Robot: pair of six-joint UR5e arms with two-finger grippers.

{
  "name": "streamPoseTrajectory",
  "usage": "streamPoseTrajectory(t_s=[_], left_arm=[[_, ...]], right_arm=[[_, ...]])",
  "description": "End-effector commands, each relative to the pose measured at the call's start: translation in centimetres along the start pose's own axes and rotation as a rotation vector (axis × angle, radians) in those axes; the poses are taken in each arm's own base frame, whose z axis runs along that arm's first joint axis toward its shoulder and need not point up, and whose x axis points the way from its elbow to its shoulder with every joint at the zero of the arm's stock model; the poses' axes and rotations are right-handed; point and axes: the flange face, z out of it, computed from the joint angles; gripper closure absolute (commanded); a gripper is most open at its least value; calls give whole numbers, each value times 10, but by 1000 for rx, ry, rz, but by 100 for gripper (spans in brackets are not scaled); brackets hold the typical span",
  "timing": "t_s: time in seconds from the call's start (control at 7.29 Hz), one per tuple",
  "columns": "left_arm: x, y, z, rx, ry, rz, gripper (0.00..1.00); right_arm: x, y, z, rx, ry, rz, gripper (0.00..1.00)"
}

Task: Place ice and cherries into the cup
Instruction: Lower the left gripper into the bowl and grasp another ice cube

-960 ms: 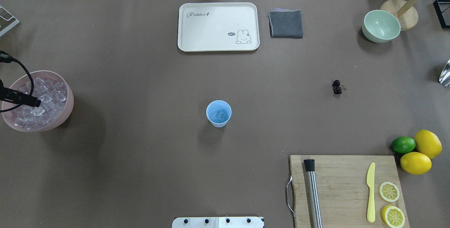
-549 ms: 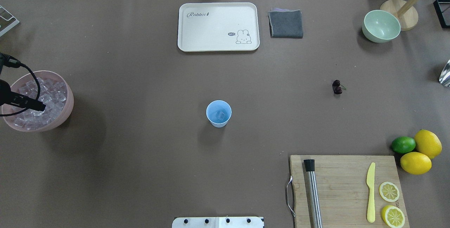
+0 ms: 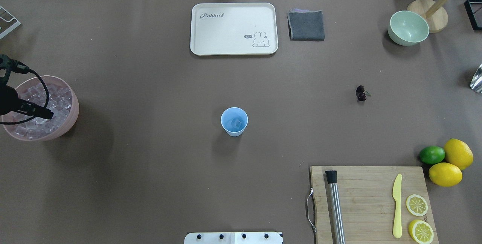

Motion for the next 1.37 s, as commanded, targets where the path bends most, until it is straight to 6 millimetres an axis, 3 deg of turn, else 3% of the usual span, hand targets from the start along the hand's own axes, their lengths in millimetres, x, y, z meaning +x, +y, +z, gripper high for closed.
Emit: streamPoseTrajectory(t_s=[0.0,0.55,0.69,0.82,0.96,1.23], left_arm=[[-6,4,5,0,0,7,33],[-7,5,5,-1,-2,18,34],[-7,5,5,-1,-1,18,39],[-6,5,4,1,1,20,49],[-5,5,3,2,2,21,71],[-4,5,2,4,3,22,100]], right_arm=[[0,0,0,0,-1,0,0],[-1,0,-1,2,-1,-2,0],[-1,0,-1,3,-1,-4,0],[-1,0,-1,3,1,-4,0],[-1,0,-1,3,1,-4,0],[-1,1,-1,2,1,-2,0]])
